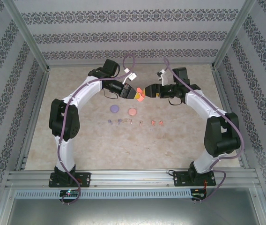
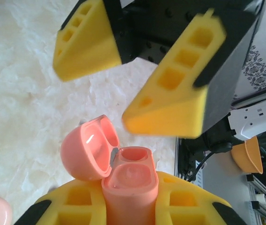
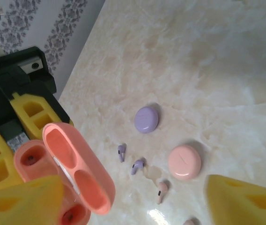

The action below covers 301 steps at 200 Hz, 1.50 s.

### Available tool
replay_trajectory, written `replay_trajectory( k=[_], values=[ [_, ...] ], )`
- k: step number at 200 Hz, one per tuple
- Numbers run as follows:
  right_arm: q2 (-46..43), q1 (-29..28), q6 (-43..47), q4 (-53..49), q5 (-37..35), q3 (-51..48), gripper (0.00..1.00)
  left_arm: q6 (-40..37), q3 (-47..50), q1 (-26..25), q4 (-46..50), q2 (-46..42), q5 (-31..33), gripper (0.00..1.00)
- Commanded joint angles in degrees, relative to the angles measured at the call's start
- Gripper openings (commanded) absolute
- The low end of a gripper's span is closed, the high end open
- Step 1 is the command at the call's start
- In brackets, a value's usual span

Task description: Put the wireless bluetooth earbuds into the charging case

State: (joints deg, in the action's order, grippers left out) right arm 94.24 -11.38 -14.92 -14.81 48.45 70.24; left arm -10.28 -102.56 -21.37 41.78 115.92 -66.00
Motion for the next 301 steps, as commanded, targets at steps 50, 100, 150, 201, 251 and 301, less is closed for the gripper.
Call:
replay_trajectory(
  k=[50,100,150,201,251,301],
  values=[
    [-11.2,-0.8,1.9,-7.9,-29.0,-4.2,0.98,8.8,11.6,-0.4,-19.7,-14.9,7.7,0.00],
    [-14.6,-3.4,-3.3,-14.2,-56.9,-2.4,0.98,14.6,21.2,-0.4,-33.1,-23.8,15.6,0.00],
    [-17.9,-0.6,-7.6,-17.6,-55.3,-2.1,0.98,16.4,28.7,-0.5,-41.6,-29.4,22.1,0.00],
    [-16.2,-2.8,-7.1,-19.4,-53.9,-4.7,0.98,14.9,45.5,-1.6,-66.5,-35.6,32.1,0.00],
    [-13.5,-6.3,-13.3,-18.8,-46.3,-8.2,0.87,14.6,51.0,-3.2,-69.5,-37.8,42.1,0.00],
    [-6.4,-14.3,-19.6,-22.1,-50.4,-6.4,0.80,20.0,59.0,-5.6,-83.4,-36.3,44.5,0.00]
  ],
)
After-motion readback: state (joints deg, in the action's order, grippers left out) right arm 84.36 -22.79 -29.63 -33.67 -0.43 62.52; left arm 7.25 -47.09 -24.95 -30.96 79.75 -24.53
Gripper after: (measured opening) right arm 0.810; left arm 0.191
